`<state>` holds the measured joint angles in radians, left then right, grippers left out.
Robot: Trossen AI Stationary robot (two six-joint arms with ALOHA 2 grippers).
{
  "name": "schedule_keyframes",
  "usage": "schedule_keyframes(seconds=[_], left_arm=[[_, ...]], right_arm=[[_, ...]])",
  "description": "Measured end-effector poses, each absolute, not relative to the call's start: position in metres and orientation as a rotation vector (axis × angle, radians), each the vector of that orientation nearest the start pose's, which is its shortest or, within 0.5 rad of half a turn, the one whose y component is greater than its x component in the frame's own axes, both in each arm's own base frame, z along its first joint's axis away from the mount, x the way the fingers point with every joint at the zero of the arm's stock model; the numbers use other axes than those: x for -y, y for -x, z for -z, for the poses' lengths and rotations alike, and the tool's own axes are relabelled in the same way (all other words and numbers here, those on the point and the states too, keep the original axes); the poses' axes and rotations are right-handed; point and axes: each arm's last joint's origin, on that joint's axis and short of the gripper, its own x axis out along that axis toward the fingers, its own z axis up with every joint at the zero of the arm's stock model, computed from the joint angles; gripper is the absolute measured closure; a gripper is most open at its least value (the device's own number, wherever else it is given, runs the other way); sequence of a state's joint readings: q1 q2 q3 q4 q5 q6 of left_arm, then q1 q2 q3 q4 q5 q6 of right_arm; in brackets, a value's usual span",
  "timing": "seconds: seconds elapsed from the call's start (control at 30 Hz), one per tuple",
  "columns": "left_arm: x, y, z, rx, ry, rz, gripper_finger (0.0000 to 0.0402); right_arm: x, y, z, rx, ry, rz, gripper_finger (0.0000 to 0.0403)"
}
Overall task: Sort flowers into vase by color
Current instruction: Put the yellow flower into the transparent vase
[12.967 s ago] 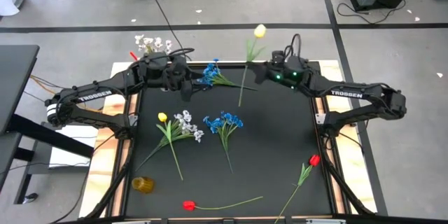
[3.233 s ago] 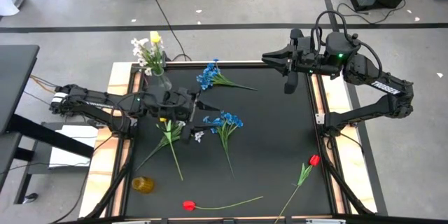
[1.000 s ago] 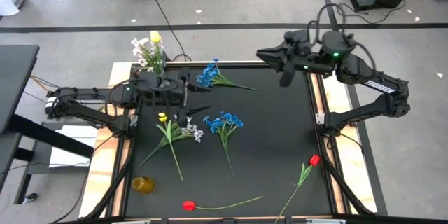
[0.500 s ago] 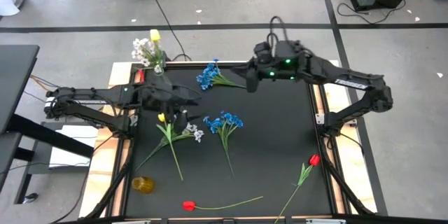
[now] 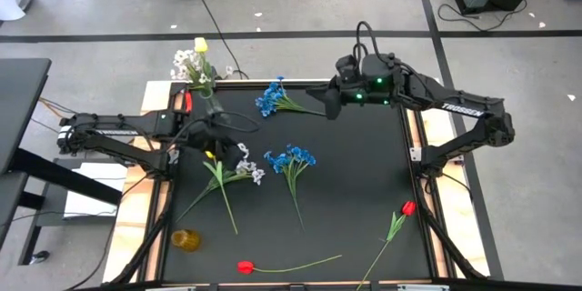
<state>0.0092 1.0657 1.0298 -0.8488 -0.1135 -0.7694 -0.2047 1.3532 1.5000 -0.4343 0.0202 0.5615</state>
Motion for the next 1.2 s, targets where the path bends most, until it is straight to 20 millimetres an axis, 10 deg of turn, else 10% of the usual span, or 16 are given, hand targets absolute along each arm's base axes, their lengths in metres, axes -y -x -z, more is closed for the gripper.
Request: schedule_keyframes(seconds=[0.43,1.2], left_arm=[[0.002,-0.2,-0.311,-0.787,0.75,-0.457,0.0132],[0.0,-0.184,-0.3,-0.923,0.77,-0.646,0.0132]], right_arm=[[0.053,-0.301,-0.41,-0.328,-0.58,0.25,0.0342],[0.002,-0.365,-0.295,-0.913,-0.832,0.339,0.0342]])
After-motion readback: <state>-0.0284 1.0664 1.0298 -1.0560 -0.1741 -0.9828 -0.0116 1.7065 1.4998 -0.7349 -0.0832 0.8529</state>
